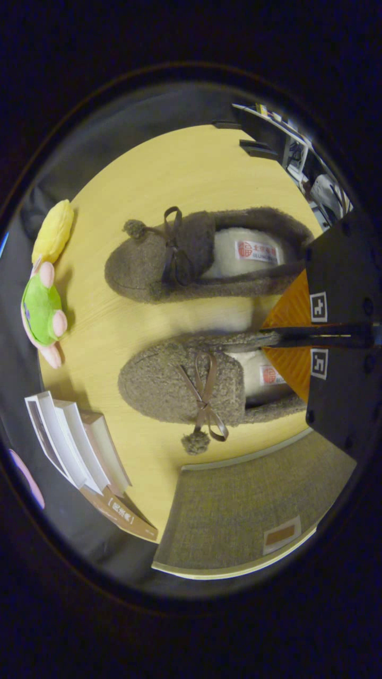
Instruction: Open the storage box then place both shoes into the box .Put the left shoe in first, then the right shoe, with the right side of both shoes facing outward in a uniform manner.
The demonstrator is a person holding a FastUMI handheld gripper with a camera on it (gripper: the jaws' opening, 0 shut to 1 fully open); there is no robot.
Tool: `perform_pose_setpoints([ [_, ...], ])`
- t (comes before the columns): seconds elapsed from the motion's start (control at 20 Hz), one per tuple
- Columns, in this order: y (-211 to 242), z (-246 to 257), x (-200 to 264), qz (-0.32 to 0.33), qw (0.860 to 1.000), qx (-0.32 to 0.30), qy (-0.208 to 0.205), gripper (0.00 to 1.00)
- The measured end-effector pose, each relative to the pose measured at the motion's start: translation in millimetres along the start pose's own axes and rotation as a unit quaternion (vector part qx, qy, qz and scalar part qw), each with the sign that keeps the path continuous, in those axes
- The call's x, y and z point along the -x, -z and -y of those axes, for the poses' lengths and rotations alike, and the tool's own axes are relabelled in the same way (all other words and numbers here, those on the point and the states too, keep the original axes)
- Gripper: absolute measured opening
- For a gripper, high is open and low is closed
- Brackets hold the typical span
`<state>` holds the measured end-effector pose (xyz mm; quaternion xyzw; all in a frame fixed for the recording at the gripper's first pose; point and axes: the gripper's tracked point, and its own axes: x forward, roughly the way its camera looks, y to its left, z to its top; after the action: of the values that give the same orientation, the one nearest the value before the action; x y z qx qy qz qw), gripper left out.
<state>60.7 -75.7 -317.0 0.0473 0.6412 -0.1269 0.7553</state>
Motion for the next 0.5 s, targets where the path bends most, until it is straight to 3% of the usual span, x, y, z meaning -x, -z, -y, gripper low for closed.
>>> perform_pose_setpoints([
  [0.5, 7.4, -1.0, 22.2, 0.028, 0.998, 0.024, 0.050, 0.04],
])
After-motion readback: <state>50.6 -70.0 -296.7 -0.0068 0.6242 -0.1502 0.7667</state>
